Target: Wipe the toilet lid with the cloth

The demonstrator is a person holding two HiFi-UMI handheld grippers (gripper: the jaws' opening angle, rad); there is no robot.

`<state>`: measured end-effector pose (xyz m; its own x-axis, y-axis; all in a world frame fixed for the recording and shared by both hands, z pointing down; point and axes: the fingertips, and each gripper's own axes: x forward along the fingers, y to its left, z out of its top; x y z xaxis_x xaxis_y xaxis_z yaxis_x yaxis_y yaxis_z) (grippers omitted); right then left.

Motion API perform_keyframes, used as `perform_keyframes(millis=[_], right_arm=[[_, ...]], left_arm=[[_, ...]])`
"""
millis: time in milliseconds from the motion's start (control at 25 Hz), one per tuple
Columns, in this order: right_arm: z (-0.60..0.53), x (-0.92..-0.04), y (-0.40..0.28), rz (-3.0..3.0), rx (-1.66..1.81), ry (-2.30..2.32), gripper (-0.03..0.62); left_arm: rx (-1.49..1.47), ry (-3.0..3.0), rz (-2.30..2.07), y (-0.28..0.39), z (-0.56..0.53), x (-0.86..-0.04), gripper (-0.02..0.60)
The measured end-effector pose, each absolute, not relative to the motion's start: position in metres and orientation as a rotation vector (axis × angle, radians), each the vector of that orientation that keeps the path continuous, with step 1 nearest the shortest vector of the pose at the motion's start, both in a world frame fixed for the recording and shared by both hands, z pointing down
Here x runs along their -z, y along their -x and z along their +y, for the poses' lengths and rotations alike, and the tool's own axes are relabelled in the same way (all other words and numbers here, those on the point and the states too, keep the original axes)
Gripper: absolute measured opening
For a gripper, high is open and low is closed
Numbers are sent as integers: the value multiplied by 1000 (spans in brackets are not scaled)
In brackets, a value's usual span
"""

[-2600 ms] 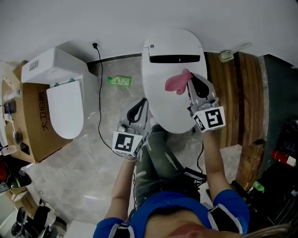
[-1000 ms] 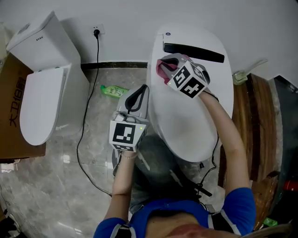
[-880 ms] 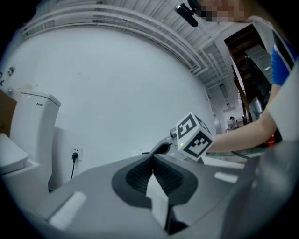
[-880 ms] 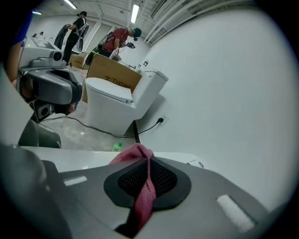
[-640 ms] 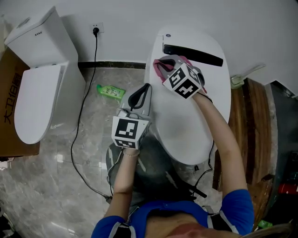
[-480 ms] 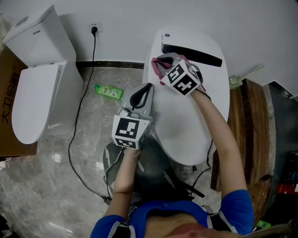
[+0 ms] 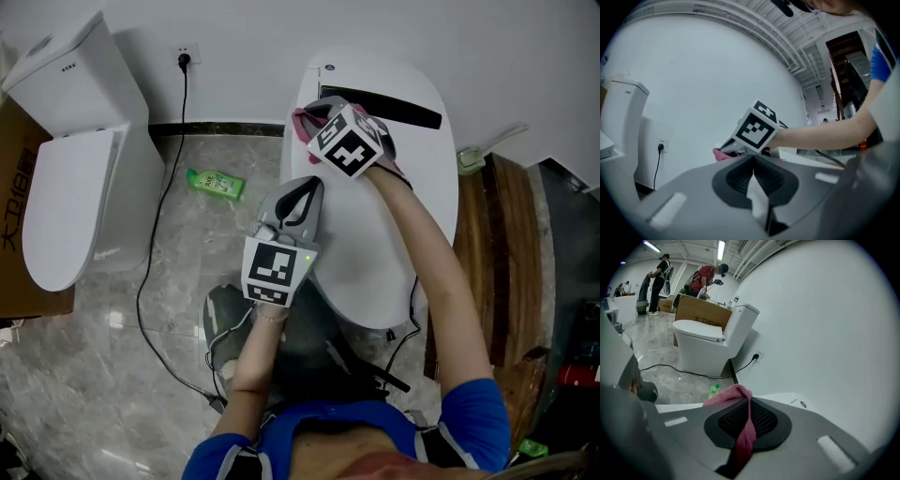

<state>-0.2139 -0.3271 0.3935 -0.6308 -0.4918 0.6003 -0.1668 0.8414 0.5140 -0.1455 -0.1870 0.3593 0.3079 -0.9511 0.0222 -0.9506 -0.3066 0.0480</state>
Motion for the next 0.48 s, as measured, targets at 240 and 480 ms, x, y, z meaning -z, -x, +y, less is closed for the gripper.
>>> perform_keyframes(millis=[240, 480], right_arm=[[-326, -393, 211, -2246, 571, -469, 9], [-323, -393, 207, -2264, 561, -448, 11]], left_arm=[[24, -2497, -1807, 135, -184, -362, 0], [17, -2488, -1806, 135, -184, -365, 0]])
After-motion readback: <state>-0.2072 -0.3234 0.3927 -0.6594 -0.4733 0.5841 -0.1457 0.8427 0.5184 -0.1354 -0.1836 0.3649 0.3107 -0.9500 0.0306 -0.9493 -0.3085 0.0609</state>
